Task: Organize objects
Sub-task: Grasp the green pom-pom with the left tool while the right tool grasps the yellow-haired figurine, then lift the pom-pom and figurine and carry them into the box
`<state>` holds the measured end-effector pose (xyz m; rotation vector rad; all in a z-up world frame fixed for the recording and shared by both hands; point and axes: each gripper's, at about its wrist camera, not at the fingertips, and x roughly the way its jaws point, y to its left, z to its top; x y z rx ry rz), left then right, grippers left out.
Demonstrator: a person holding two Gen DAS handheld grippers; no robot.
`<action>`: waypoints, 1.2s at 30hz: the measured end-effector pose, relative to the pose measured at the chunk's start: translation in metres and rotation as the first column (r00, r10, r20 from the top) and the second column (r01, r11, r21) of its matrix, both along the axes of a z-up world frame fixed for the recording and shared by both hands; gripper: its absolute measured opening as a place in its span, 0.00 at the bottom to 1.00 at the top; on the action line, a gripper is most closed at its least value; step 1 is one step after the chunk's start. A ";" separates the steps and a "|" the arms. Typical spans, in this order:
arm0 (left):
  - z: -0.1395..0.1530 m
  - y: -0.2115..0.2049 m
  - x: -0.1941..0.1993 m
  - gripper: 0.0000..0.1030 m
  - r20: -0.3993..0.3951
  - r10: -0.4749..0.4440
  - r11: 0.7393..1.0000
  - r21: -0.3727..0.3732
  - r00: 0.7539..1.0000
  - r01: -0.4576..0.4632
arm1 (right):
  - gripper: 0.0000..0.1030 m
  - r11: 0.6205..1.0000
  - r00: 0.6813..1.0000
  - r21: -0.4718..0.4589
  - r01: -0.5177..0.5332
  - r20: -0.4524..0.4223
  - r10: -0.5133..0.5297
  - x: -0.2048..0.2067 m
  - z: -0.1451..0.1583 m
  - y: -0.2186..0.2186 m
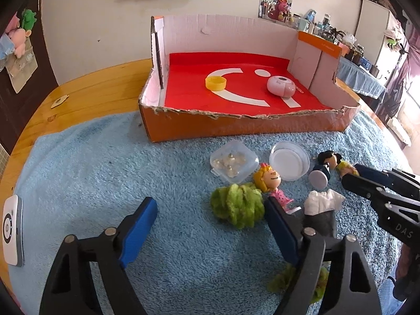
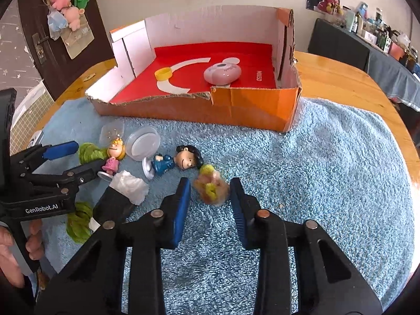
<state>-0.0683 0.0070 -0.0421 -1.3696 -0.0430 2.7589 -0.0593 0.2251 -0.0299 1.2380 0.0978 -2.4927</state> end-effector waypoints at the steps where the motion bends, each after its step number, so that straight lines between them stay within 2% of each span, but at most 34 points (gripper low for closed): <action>1: 0.000 0.000 0.000 0.80 -0.001 0.000 1.000 0.001 1.000 0.000 | 0.22 1.000 1.000 0.005 -0.004 0.000 0.004 0.000 -0.001 -0.001; 7: 0.002 -0.003 0.001 0.67 -0.008 0.003 1.000 0.023 1.000 -0.002 | 0.19 1.000 1.000 0.009 -0.008 -0.010 0.008 0.002 0.001 -0.003; 15: 0.006 -0.004 0.004 0.38 -0.012 -0.023 0.997 0.073 1.000 0.023 | 0.17 1.000 0.999 -0.005 -0.024 -0.028 0.024 0.004 0.009 -0.007; 20: 0.008 -0.001 0.005 0.35 -0.018 -0.033 0.997 0.071 0.999 0.034 | 0.17 0.999 0.999 -0.011 -0.038 -0.036 0.038 0.006 0.013 -0.011; 36: 0.033 -0.005 0.014 0.35 -0.084 -0.025 0.996 0.081 0.996 0.032 | 0.17 0.996 0.995 -0.050 -0.076 -0.069 0.073 0.012 0.031 -0.021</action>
